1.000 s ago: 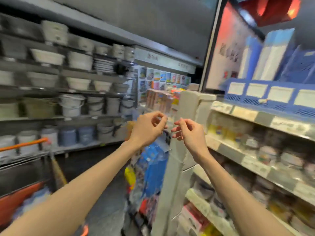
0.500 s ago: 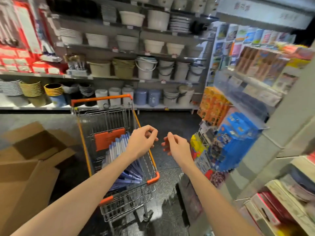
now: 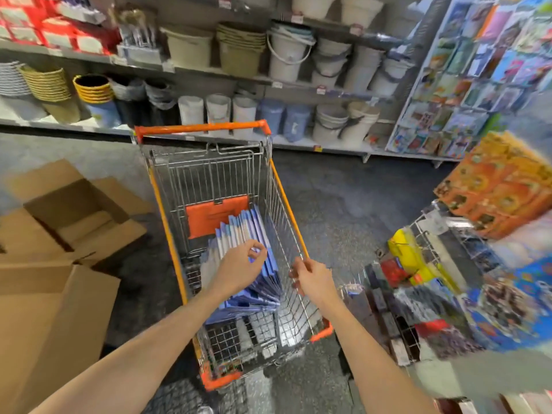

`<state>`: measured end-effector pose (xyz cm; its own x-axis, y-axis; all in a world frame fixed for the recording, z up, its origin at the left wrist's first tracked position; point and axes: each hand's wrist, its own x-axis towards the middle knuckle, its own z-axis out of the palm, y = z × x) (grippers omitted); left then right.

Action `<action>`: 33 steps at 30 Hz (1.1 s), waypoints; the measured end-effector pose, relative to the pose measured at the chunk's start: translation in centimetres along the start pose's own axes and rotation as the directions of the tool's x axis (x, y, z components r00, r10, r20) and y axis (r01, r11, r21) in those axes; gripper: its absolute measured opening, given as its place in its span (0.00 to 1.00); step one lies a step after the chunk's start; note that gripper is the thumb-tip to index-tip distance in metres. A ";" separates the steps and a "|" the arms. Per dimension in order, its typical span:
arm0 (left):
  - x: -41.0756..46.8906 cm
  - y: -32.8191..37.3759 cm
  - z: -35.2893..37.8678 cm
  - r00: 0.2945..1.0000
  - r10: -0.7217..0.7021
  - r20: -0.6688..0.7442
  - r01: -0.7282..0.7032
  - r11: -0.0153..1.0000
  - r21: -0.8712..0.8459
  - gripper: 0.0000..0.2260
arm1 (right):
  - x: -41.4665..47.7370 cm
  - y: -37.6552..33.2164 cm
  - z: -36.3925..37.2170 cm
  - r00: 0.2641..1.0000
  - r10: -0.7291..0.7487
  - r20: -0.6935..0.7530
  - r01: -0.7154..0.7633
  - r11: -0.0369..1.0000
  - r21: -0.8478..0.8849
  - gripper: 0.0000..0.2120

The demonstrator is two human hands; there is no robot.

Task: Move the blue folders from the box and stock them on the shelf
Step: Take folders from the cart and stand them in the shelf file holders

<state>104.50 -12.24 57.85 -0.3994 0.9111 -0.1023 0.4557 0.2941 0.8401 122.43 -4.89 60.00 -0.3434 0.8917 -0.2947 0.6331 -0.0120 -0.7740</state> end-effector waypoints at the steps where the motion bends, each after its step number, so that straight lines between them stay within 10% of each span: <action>1: 1.1 -1.0 -0.1 1.000 -0.011 0.025 0.010 1.000 0.029 0.12 | 1.3 0.5 0.9 1.000 0.026 0.015 -0.026 1.000 0.001 0.21; 13: 9.4 -9.8 2.6 0.956 -0.125 0.264 0.037 0.948 0.317 0.25 | 11.3 1.2 4.7 0.977 0.179 0.113 -0.173 0.983 -0.065 0.13; 33: 22.0 -20.4 8.4 0.872 -0.149 0.466 -0.171 0.801 0.574 0.32 | 27.9 8.5 13.1 0.872 0.370 0.321 -0.384 0.923 -0.020 0.36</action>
<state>93.12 4.22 33.94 -0.0451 0.8854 -0.4626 0.8899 0.2461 0.3841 109.15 14.00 37.88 -0.2875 0.6280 -0.7231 0.7304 -0.3446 -0.5897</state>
